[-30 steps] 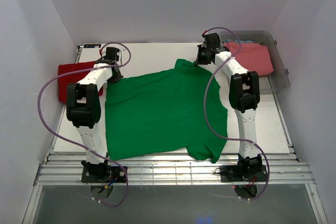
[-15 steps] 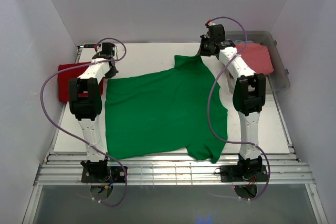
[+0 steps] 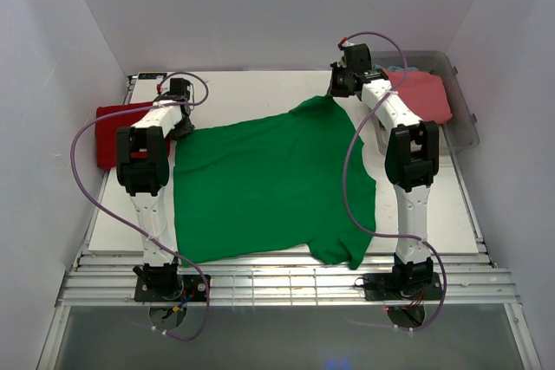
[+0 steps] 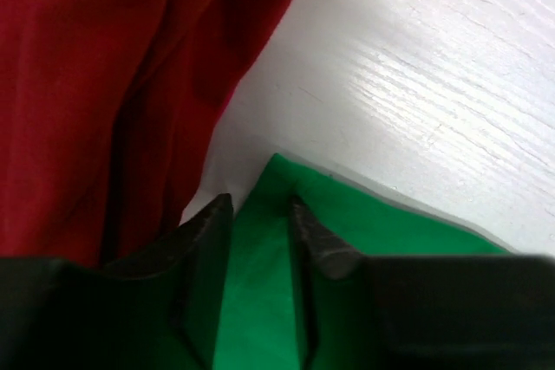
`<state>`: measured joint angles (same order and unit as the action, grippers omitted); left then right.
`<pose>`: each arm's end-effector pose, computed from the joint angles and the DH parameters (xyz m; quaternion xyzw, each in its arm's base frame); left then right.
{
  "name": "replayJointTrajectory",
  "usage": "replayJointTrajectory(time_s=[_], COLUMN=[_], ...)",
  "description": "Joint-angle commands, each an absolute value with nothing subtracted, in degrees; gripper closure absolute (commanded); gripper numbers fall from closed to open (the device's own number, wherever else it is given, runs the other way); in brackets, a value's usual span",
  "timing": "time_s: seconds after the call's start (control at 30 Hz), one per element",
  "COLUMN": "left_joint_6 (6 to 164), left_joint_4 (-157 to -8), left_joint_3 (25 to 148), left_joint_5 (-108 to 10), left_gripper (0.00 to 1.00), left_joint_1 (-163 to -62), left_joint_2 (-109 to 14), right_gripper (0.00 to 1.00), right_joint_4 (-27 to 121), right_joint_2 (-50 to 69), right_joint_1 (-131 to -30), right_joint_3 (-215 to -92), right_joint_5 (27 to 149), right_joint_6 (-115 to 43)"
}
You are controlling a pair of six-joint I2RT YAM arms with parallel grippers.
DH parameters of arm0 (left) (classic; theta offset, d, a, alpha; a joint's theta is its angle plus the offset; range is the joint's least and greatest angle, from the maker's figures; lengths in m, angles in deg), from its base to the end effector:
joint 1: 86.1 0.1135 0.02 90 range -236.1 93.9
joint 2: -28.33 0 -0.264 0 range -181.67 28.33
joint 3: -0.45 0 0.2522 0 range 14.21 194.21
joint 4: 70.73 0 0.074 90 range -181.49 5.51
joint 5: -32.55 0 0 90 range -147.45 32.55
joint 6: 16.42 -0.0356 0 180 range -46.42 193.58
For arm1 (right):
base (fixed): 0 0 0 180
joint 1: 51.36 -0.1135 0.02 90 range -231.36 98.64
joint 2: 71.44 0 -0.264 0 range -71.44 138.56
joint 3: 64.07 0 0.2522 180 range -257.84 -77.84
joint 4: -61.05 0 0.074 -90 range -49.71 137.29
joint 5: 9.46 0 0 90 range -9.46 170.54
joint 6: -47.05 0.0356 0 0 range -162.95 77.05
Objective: Fold and stack the t-shirts
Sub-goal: Flatten the tshirt out, then fold the tshirt
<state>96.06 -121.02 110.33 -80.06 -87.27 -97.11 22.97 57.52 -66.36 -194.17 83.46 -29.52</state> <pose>0.4599 0.0043 0.1634 -0.2176 0.9348 0.1456 0.2401 0.5073 0.1378 0.2580 -0.0236 0.8942 0.1317 0.4273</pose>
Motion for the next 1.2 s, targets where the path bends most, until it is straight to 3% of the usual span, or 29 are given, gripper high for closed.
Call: replayJointTrajectory(time_s=[0.0, 0.2, 0.73, 1.17], left_joint_6=[96.4, 96.3, 96.3, 96.8], left_joint_4=[-119.9, -117.4, -115.5, -116.0], left_joint_3=[109.0, 107.4, 112.6, 111.2], left_joint_5=[-80.8, -80.7, -76.4, -76.8], left_gripper=[0.55, 0.48, 0.48, 0.6], left_joint_1=[-86.8, -86.5, -86.2, -84.1], left_joint_2=[-92.7, -90.5, -96.7, -97.8], right_gripper=[0.92, 0.92, 0.92, 0.92], right_joint_4=[22.6, 22.3, 21.3, 21.0], right_joint_2=[54.6, 55.0, 54.6, 54.8], right_joint_1=[-66.0, -66.0, -66.0, -66.0], right_joint_3=[-194.1, -194.0, -192.6, -192.5], right_joint_5=[84.1, 84.8, 86.3, 85.8], right_joint_6=[-30.2, -30.4, -31.8, -31.8])
